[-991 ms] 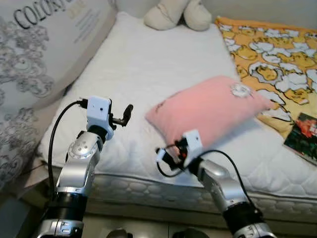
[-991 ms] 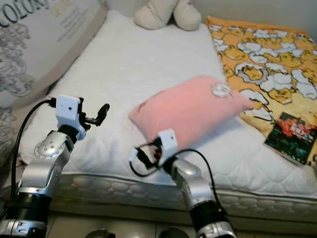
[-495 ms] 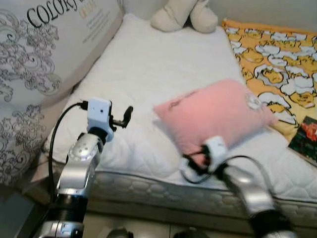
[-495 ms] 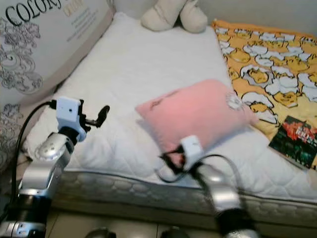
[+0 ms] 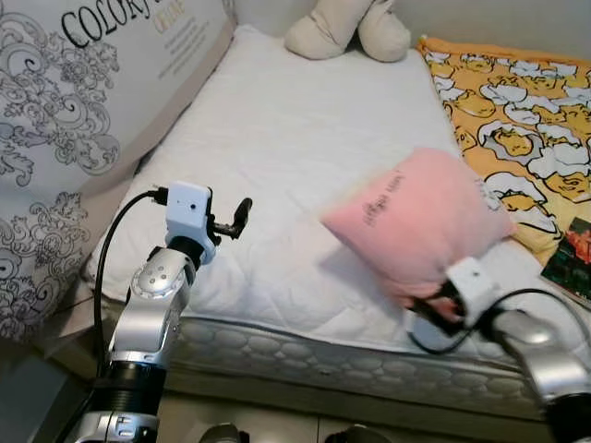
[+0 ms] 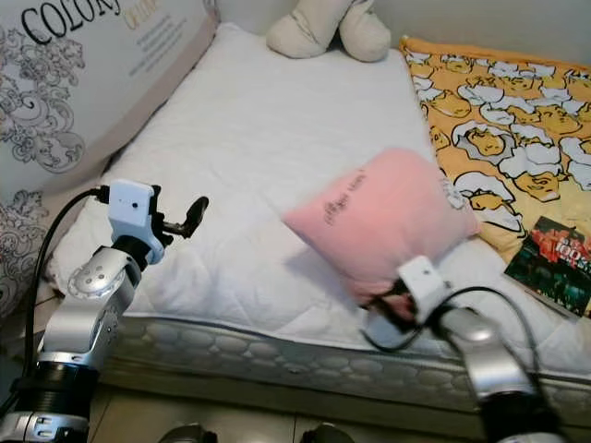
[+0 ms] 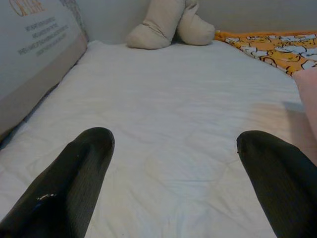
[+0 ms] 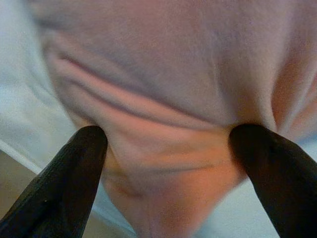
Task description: Clean up the room
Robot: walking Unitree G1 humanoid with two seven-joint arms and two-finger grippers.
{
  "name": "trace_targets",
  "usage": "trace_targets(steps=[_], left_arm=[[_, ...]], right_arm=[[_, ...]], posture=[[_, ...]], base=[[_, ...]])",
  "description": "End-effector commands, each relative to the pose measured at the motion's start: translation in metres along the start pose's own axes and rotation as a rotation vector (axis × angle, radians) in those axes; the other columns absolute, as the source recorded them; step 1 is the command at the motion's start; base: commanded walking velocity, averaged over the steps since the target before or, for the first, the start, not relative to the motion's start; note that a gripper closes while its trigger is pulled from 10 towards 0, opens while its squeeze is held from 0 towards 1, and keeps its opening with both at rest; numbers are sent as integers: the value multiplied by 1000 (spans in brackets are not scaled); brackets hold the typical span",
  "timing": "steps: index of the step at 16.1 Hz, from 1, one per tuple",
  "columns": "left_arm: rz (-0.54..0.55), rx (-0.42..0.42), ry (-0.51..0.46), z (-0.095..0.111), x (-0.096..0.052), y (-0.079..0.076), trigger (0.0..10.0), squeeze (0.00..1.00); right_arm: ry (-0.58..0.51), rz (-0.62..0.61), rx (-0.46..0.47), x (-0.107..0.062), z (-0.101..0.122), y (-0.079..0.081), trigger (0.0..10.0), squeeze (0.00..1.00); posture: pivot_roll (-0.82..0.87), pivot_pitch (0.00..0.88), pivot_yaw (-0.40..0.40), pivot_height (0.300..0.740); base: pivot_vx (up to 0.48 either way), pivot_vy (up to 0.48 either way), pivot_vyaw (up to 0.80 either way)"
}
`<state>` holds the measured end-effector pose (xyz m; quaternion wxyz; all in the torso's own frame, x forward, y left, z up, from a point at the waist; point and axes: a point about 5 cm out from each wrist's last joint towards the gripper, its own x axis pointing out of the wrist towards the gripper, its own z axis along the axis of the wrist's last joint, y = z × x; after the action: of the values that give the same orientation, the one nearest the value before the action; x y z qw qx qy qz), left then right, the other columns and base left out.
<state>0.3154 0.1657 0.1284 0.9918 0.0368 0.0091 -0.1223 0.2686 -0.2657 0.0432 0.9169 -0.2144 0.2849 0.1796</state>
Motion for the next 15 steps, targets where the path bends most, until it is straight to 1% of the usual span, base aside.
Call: trace_targets(steps=[1,4,5,6,7,8,9,10,11,12,13,14,15], left_arm=[[-19,-7,-1,3,2,-3,10000,0],[-21,-19,-2,3,2,-4,10000,0],[-23,-21,-2,2,2,-5,10000,0],[-27,-28,0,2,1,-7,10000,0],[-31,-33,3,1,0,-8,10000,0],[-34,-36,4,0,0,-9,10000,0],[-36,-38,5,0,-1,-10,10000,0],[-38,-51,6,0,-1,-12,10000,0],[-45,-60,9,-1,-2,-15,10000,0],[-52,-61,13,-2,-2,-17,10000,0],[-59,-57,23,-4,-3,-19,10000,0],[-60,-56,26,-5,-3,-19,10000,0],[-60,-57,26,-4,-3,-18,10000,0]], right_arm=[[21,-101,-72,-7,3,-25,10000,0],[87,-219,-231,-20,3,-59,10000,0],[98,-243,-258,-22,4,-65,10000,0],[112,-295,-292,-27,5,-77,10000,0],[115,-332,-313,-31,8,-85,10000,0],[113,-344,-322,-32,9,-88,10000,0],[109,-350,-323,-32,9,-88,10000,0],[129,-380,-368,-32,8,-91,10000,0],[127,-402,-370,-32,7,-92,10000,0],[108,-402,-348,-30,7,-89,10000,0],[63,-366,-262,-23,8,-79,10000,0],[26,-310,-167,-15,7,-63,10000,0],[45,-251,-150,-10,0,-50,10000,0]], posture=[[22,0,-23,705],[25,0,-28,705],[26,0,-29,705],[26,0,-31,705],[26,0,-32,705],[26,0,-32,705],[26,0,-33,705],[27,0,-34,705],[28,0,-32,705],[27,0,-31,705],[27,0,-31,705],[28,0,-34,705],[30,0,-36,705]], base=[[0,0,0],[0,0,0],[0,0,0],[0,0,0],[0,0,0],[0,0,0],[0,0,0],[0,0,0],[0,0,0],[0,0,0],[0,0,0],[0,0,0],[0,0,0]])
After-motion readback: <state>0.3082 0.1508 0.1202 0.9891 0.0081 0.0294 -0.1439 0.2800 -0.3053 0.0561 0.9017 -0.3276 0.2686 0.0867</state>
